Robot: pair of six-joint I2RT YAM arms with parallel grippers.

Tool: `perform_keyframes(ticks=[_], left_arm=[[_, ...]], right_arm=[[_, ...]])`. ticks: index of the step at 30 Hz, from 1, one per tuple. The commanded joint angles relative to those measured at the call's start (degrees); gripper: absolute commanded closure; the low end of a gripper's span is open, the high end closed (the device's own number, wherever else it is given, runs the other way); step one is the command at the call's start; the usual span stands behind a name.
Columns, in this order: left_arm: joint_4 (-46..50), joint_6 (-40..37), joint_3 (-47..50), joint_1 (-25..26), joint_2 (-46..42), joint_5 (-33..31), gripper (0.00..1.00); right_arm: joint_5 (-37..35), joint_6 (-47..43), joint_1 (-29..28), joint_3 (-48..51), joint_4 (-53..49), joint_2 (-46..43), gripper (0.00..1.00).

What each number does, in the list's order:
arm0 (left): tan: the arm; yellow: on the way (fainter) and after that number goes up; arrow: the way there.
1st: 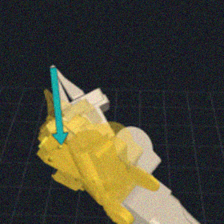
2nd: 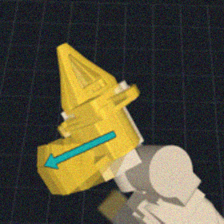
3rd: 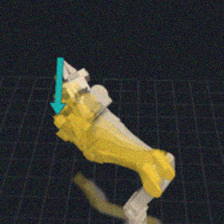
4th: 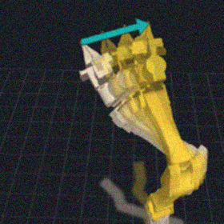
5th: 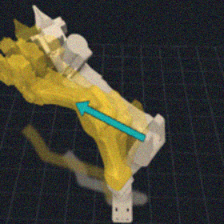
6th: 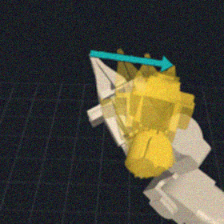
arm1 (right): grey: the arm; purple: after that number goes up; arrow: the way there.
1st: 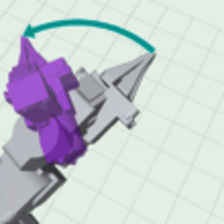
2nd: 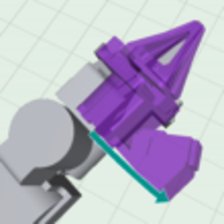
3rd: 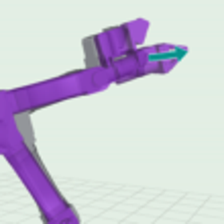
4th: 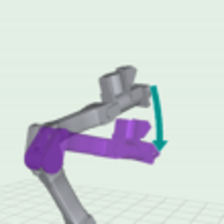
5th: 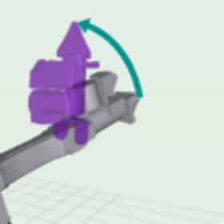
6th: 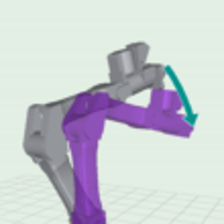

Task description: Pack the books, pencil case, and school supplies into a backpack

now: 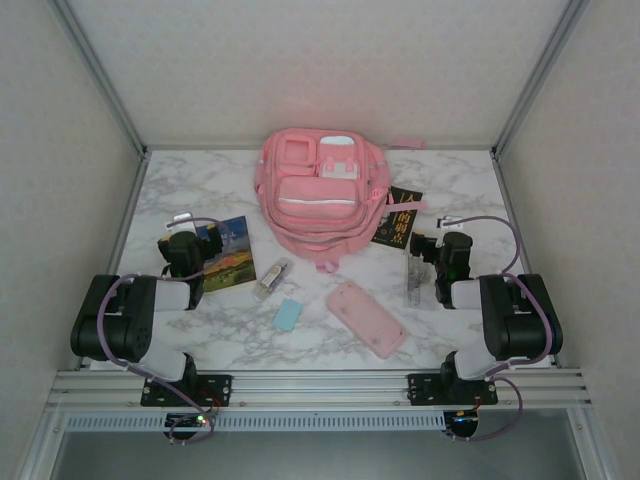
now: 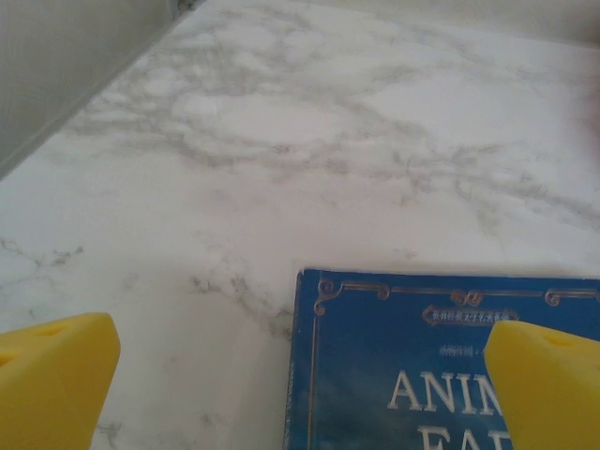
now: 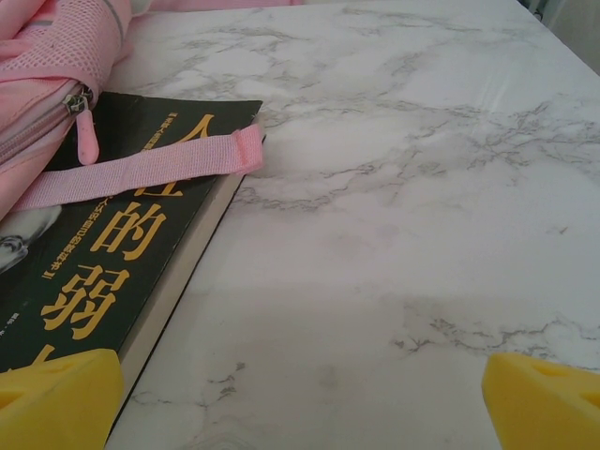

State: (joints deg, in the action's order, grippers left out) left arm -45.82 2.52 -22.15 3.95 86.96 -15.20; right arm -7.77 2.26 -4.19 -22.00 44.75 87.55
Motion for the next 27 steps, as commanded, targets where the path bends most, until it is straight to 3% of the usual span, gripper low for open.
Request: perform_keyframes(ticks=[1, 4, 6, 8, 11, 14, 18, 22, 27], left_arm=[[13.67, -1.4, -7.14, 0.85, -5.52, 0.9, 0.0], [22.58, -0.34, -10.9, 3.4, -7.5, -4.06, 0.0], [27.63, 1.5, -13.25, 5.96, -8.41, -7.06, 0.0], [33.42, -0.27, -17.33, 11.15, -8.28, -13.89, 0.0], [42.29, 6.89, -23.48, 14.41, -7.0, -11.97, 0.0], [44.46, 18.64, -25.57, 16.8, -5.09, -4.52, 0.0], [41.6, 31.63, -24.81, 22.37, -2.61, -1.66, 0.0], [39.78, 37.25, -25.68, 28.3, 0.6, 0.61, 0.0], [39.85, 39.06, -26.76, 30.51, 3.56, 0.89, 0.0]], right_arm=[[-3.3, -0.32, -0.99, -6.59, -9.24, -2.95, 0.01], [-3.29, 4.3, -1.08, -17.46, -31.69, -4.75, 0.01], [-0.41, 7.7, -1.13, -23.26, -41.16, -4.06, 0.01], [3.71, 12.46, -1.41, -29.22, -48.94, -2.24, 0.01], [10.05, 19.01, -1.6, -37.81, -56.55, 2.47, 0.01], [16.78, 23.55, -1.65, -46.23, -60.73, 8.25, 0.05], [26.16, 26.35, -1.81, -58.2, -62.77, 18.38, 0.16], [32.02, 29.08, -2.11, -69.16, -61.47, 29.83, 0.18], [34.15, 31.99, -2.28, -80.05, -61.96, 41.12, 0.23]])
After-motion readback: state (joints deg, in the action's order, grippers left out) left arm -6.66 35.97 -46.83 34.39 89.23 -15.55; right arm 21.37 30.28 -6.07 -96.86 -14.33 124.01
